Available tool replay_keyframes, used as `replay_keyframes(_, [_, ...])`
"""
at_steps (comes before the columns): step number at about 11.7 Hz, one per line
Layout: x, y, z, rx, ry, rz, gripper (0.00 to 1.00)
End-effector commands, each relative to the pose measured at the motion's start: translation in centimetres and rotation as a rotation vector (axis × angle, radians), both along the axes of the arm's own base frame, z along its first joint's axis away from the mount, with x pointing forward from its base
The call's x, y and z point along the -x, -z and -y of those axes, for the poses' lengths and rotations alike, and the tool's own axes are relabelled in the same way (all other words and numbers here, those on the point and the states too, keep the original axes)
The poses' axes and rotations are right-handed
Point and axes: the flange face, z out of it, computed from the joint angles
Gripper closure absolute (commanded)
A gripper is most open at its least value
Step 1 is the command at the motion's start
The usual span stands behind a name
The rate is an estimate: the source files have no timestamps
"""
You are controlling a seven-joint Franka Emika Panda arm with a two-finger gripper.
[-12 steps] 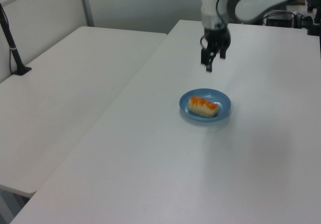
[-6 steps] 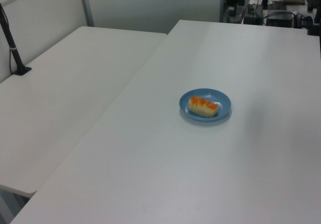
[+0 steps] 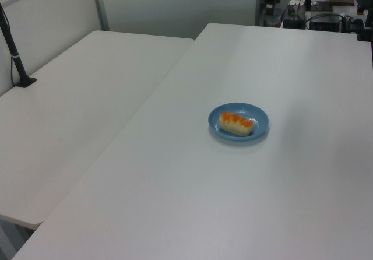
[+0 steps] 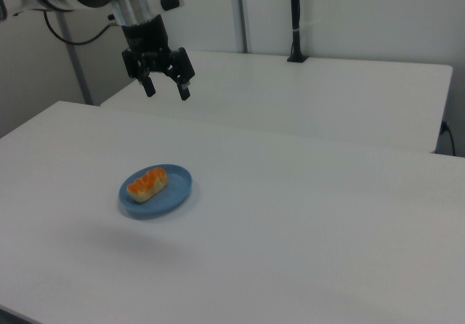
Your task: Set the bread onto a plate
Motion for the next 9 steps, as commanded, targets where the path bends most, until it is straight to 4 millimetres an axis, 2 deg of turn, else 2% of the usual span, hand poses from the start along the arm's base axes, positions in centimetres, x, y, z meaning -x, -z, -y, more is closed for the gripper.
replay_keyframes(1, [0.55,0.01,-0.28,-0.02,0.056,0.02,0.0])
replay_keyframes(3, [0.92,-0.35,0.38,-0.017,0.051,0.014,0.0])
replay_keyframes(9, [0.67,-0.13,-0.46,-0.015,0.046,0.015,0.0])
